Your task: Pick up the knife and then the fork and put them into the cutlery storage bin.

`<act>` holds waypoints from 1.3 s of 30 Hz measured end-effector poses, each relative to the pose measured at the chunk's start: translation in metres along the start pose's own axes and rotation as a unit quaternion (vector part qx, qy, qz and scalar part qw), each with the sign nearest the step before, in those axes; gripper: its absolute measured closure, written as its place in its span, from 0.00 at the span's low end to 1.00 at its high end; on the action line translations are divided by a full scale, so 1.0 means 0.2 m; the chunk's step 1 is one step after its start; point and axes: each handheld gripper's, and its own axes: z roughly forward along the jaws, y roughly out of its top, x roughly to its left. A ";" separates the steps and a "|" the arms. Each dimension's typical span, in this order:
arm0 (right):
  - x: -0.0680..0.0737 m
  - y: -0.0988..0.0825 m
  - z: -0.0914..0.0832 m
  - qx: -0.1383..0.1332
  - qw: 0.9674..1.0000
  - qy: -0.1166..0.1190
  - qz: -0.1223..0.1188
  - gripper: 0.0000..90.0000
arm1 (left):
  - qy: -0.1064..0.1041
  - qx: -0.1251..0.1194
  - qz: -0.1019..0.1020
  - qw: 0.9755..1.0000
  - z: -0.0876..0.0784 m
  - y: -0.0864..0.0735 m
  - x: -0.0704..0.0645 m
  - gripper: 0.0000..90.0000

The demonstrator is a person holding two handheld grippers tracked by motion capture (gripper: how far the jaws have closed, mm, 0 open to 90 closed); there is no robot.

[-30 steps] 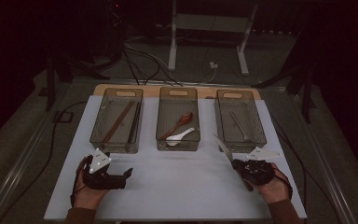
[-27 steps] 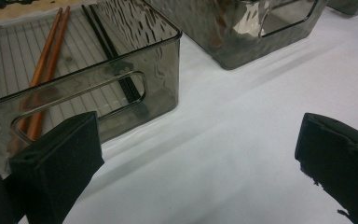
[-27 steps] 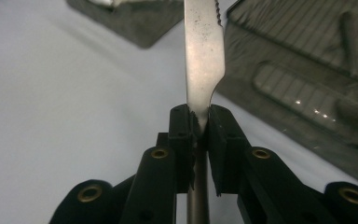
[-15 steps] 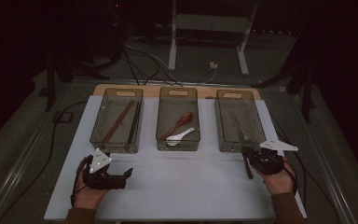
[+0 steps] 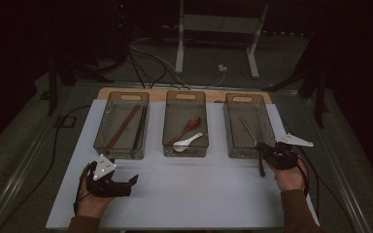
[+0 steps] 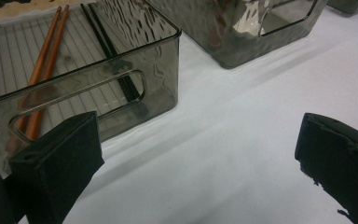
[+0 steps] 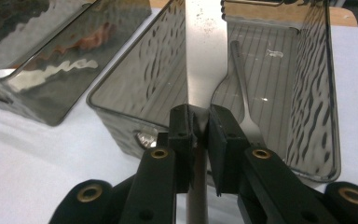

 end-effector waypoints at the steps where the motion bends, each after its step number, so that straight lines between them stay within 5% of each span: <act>1: 0.00 0.01 0.00 0.000 1.000 -0.002 -0.001 0.89 | 0.000 0.000 0.000 1.000 0.00 0.00 0.00 0.02; 14: -0.01 0.14 0.05 0.000 1.000 -0.018 0.010 0.89 | 0.001 -0.002 -0.002 1.000 0.00 0.00 0.00 0.02; 39: -0.06 0.20 0.17 0.017 0.998 -0.050 0.038 0.89 | 0.002 -0.004 -0.004 1.000 -0.01 0.00 0.01 0.02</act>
